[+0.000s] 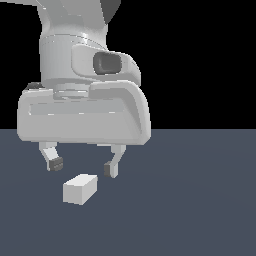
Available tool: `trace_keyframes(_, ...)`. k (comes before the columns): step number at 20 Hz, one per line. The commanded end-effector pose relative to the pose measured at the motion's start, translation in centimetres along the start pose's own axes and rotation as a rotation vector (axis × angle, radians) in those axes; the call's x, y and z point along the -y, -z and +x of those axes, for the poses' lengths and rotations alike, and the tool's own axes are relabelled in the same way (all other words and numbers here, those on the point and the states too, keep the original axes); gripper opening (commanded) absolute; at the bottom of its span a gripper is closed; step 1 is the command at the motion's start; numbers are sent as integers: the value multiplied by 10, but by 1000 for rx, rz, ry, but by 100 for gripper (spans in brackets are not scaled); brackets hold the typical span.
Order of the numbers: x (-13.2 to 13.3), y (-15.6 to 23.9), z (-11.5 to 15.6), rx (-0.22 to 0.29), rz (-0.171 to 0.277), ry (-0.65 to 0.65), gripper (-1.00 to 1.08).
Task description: Plug the charger into the wall socket.
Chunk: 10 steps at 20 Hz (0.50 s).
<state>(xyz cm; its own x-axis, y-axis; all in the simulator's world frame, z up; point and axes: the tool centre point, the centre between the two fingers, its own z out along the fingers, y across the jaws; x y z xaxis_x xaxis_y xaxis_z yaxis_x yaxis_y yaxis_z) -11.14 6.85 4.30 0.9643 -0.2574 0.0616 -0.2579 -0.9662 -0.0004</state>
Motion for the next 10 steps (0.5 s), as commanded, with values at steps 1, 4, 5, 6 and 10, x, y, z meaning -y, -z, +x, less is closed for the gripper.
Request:
trace_keyframes(1,0,-11,-1,1,0,0,100)
trace_keyframes(4,0,-22,-2,1,0,0,100)
trace_keyframes(5,0,-25,-2,1,0,0,100)
trace_keyframes(6,0,-27,-2,1,0,0,100)
trace_keyframes(10,0,-31,-2,1,0,0,100)
